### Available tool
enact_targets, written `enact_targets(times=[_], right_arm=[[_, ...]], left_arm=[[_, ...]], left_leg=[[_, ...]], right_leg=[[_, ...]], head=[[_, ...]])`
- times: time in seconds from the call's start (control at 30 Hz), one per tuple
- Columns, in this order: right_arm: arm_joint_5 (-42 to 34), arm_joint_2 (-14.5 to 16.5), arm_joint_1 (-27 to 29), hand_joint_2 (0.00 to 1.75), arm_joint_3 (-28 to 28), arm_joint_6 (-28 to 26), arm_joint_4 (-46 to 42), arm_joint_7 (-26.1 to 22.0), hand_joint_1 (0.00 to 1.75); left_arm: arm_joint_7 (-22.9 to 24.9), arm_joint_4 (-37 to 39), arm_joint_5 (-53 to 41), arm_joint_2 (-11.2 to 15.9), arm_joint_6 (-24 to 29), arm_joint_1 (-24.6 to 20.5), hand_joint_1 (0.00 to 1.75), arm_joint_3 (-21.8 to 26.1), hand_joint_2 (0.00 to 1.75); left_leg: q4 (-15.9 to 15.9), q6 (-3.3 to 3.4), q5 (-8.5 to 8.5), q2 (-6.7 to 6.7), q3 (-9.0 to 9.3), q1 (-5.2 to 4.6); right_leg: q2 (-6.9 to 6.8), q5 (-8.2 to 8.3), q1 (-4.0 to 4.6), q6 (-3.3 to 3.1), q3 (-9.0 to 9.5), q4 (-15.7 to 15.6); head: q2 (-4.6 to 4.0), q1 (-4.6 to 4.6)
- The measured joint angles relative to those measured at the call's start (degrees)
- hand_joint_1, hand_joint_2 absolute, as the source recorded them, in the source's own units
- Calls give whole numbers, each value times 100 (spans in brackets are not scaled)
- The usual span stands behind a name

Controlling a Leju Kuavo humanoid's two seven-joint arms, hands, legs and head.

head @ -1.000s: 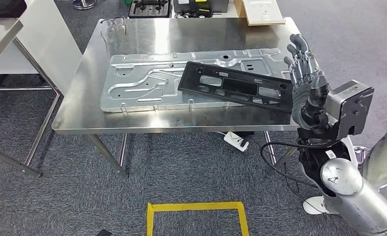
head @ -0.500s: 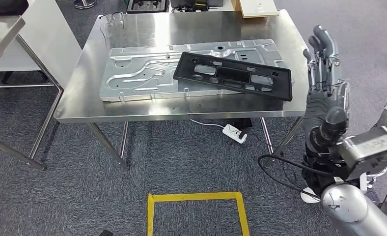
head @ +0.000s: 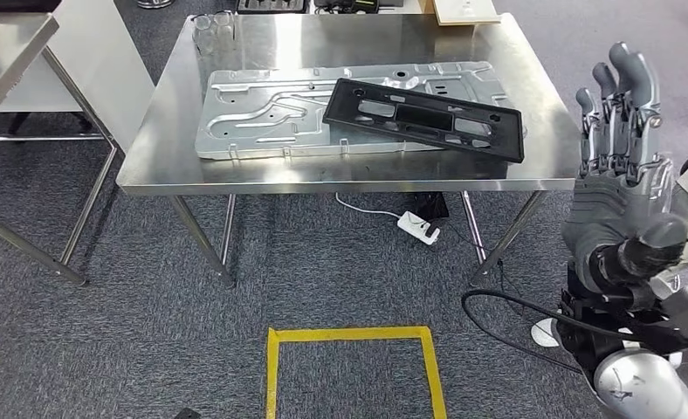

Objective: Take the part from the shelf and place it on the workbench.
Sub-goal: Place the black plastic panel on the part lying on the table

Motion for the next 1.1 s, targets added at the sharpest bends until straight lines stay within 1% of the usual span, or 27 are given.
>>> enact_targets(times=[0.03,0.07,0.13,0.17,0.2,0.27,0.3,0.33,0.37,0.4,0.43,0.5,0.53,0.57,0.63,0.67,0.7,0.8,0.83,0.87,0.9,0.93,0.97,1.0,1.03,1.07,1.1], right_arm=[[-49,0,3,0,-14,1,-24,-15,0],[-94,0,9,0,-27,1,-44,-29,0],[-161,0,26,0,-45,1,-74,-53,0],[-175,0,37,0,-48,2,-86,-55,0],[-178,0,47,0,-49,2,-99,-54,0],[-147,0,63,0,-50,3,-129,-34,0],[-124,0,80,0,-51,3,-144,-13,0],[-104,0,104,0,-51,3,-157,10,0],[-92,0,131,0,-51,3,-171,32,0],[-87,0,156,0,-52,3,-186,50,0],[-80,0,177,0,-53,3,-203,60,0],[-31,-2,207,0,-57,3,-249,69,0],[14,-5,220,0,-60,3,-268,73,0],[61,-9,233,0,-61,3,-285,77,0],[138,-17,264,0,-62,3,-301,94,0],[162,-22,283,0,-62,3,-312,104,0],[178,-28,299,0,-62,3,-323,115,0],[196,-44,328,0,-62,2,-356,128,0],[198,-47,338,0,-62,1,-361,128,0],[199,-49,349,0,-62,1,-364,128,0],[199,-50,356,0,-62,1,-364,128,0],[201,-51,361,0,-62,1,-367,129,0],[204,-53,362,0,-62,1,-374,132,0],[211,-56,360,0,-62,1,-390,136,0],[220,-60,359,0,-63,2,-408,141,0],[230,-63,357,0,-63,2,-424,150,0],[238,-64,357,0,-64,3,-435,161,0]], left_arm=[[0,0,2,0,4,-1,0,1,0],[0,0,5,0,9,-2,0,1,0],[2,0,17,4,12,3,0,2,0],[3,0,24,5,12,5,0,2,0],[4,0,31,6,12,7,0,1,0],[8,1,43,5,12,7,0,1,0],[11,1,48,4,11,9,0,0,0],[14,1,57,3,11,11,0,0,0],[16,1,68,2,10,10,0,0,0],[17,0,78,0,9,9,0,0,0],[17,1,89,-1,9,5,0,0,0],[17,2,101,-2,10,-7,0,0,0],[16,2,104,-2,11,-11,0,0,0],[16,2,106,-2,13,-17,0,0,0],[16,2,108,-5,15,-17,0,0,0],[16,2,109,-8,16,-18,0,0,0],[17,2,109,-11,17,-16,0,0,0],[17,2,110,-14,19,-19,0,0,0],[17,2,110,-15,19,-20,0,0,0],[17,2,111,-15,19,-22,0,0,0],[17,2,111,-16,19,-22,0,0,0],[17,2,111,-17,19,-22,0,0,0],[17,2,113,-19,22,-22,0,0,0],[15,2,119,-19,29,-23,0,0,0],[11,2,130,-19,39,-25,0,0,0],[8,2,141,-17,52,-27,0,0,0],[4,2,153,-16,63,-27,0,0,0]], left_leg=[[9,-30,27,-1,-18,-3],[4,-62,62,-2,-31,-5],[12,-125,91,-13,-62,-8],[81,-158,5,-20,-110,-6],[259,-192,-182,-27,-190,3],[899,-252,-706,-28,-411,39],[1242,-270,-891,-27,-497,53],[1459,-282,-948,-26,-516,60],[1498,-285,-884,-26,-446,62],[1332,-280,-738,-26,-273,63],[1009,-266,-588,-26,-20,63],[261,-217,-502,-33,490,46],[24,-190,-522,-38,622,31],[-91,-164,-548,-43,671,13],[-143,-96,-464,-34,624,19],[-164,-57,-404,-20,597,31],[-191,-15,-334,-5,551,46],[-203,63,-146,28,335,43],[-194,68,-86,33,247,39],[-179,62,-27,35,156,37],[-157,53,27,35,65,36],[-130,39,76,33,-21,36],[-98,18,118,30,-96,32],[-64,-7,154,25,-159,26],[-38,-37,201,20,-207,19],[-29,-67,255,15,-243,15],[-34,-96,317,10,-272,11]], right_leg=[[3,-38,16,-23,109,-203],[3,-47,30,-42,133,-267],[-5,33,5,-98,79,-304],[-12,84,-12,-132,41,-318],[-19,141,-31,-165,-11,-335],[-25,244,-32,-202,-144,-333],[-26,294,-30,-209,-219,-324],[-24,342,-28,-208,-295,-311],[-23,386,-28,-202,-373,-291],[-21,426,-28,-192,-450,-265],[-19,462,-29,-178,-518,-238],[-18,530,-19,-133,-610,-202],[-21,568,-18,-102,-624,-202],[-25,611,-18,-69,-629,-212],[-23,671,-25,1,-637,-227],[-14,604,-25,31,-670,-180],[-4,435,-25,58,-724,-50],[5,-384,-32,102,-945,856],[4,-497,-34,111,-967,1142],[4,-467,-35,117,-925,1294],[4,-330,-37,118,-806,1279],[4,-165,-41,113,-595,1080],[7,-69,-43,102,-298,737],[11,-73,-36,83,18,310],[15,-127,-25,60,257,-56],[17,-187,-8,35,395,-304],[16,-203,6,7,416,-428]], head=[[0,1],[0,1],[0,8],[0,2],[0,-8],[0,-30],[0,-34],[0,-33],[0,-33],[0,-34],[0,-34],[0,-32],[1,-32],[1,-39],[1,-49],[0,-49],[0,-36],[0,-10],[0,-11],[0,-10],[0,-10],[1,-11],[1,-10],[1,-15],[1,-19],[0,-18],[0,-21]])
